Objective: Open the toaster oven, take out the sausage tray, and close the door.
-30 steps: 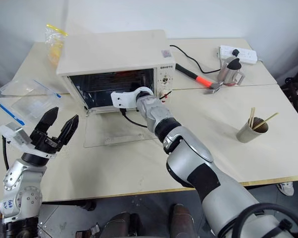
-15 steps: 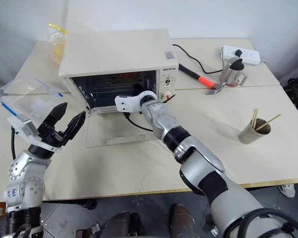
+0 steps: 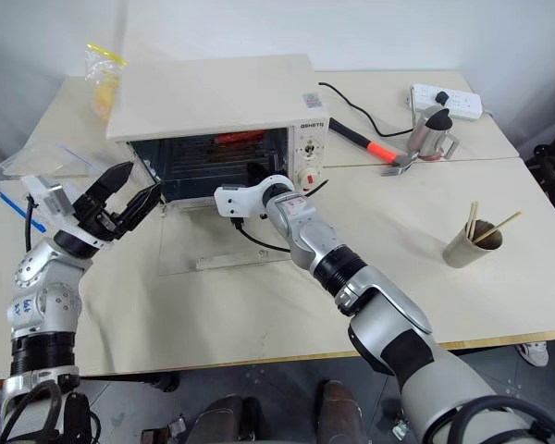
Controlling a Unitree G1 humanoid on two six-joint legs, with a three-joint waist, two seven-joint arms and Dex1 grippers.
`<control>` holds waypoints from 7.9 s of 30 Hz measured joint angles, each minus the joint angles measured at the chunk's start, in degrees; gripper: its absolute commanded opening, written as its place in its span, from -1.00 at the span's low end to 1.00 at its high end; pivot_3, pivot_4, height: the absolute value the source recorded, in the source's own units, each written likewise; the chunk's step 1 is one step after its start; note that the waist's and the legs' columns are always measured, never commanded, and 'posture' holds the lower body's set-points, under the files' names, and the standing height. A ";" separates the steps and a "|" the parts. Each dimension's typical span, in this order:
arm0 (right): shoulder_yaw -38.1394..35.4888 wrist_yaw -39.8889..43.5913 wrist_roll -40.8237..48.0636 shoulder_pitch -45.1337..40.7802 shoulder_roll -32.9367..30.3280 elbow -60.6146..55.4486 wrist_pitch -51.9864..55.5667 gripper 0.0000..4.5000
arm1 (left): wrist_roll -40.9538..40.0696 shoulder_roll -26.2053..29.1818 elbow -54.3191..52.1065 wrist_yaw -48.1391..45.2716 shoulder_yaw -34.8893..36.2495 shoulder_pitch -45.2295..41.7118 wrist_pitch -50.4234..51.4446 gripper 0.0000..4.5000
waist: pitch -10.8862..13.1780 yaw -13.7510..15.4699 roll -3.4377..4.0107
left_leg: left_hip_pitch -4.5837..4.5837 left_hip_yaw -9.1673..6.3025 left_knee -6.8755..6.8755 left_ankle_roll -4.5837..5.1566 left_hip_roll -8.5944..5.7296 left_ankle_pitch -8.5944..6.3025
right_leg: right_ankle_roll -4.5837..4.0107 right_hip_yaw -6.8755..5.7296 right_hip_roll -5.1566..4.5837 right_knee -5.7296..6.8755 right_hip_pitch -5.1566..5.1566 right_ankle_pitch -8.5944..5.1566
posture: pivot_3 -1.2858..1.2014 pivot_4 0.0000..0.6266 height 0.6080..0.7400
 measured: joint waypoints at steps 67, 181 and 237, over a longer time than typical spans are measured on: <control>-7.92 17.96 -3.41 32.69 -17.62 -53.84 -8.70 -1.00 | 3.68 5.07 11.01 -7.45 -0.40 -6.75 2.02 1.00 | -0.01 0.20 -0.05 | 0.09 -0.05 0.10 -0.07 -0.01 0.07 | 0.00 0.08 0.01 0.07 0.05 0.00 | 0.03 -0.52 1.00; -31.59 79.48 72.15 28.12 -28.52 -19.09 -9.03 -0.66 | -76.53 -26.87 -47.86 56.36 10.19 55.49 35.11 -1.00 | 0.02 1.88 -0.11 | 0.36 -0.10 0.19 0.27 0.25 -0.19 | -0.08 0.16 0.02 -1.18 0.83 0.02 | 0.03 -0.52 1.00; -42.58 79.08 63.47 -6.43 -7.64 20.96 -22.92 -0.99 | -76.68 -33.08 -50.86 42.34 7.35 74.94 19.38 -1.00 | 0.24 1.06 0.29 | 0.07 0.74 1.07 0.04 1.33 -0.99 | -0.73 0.72 1.09 -0.92 0.19 0.15 | 0.03 -0.52 1.00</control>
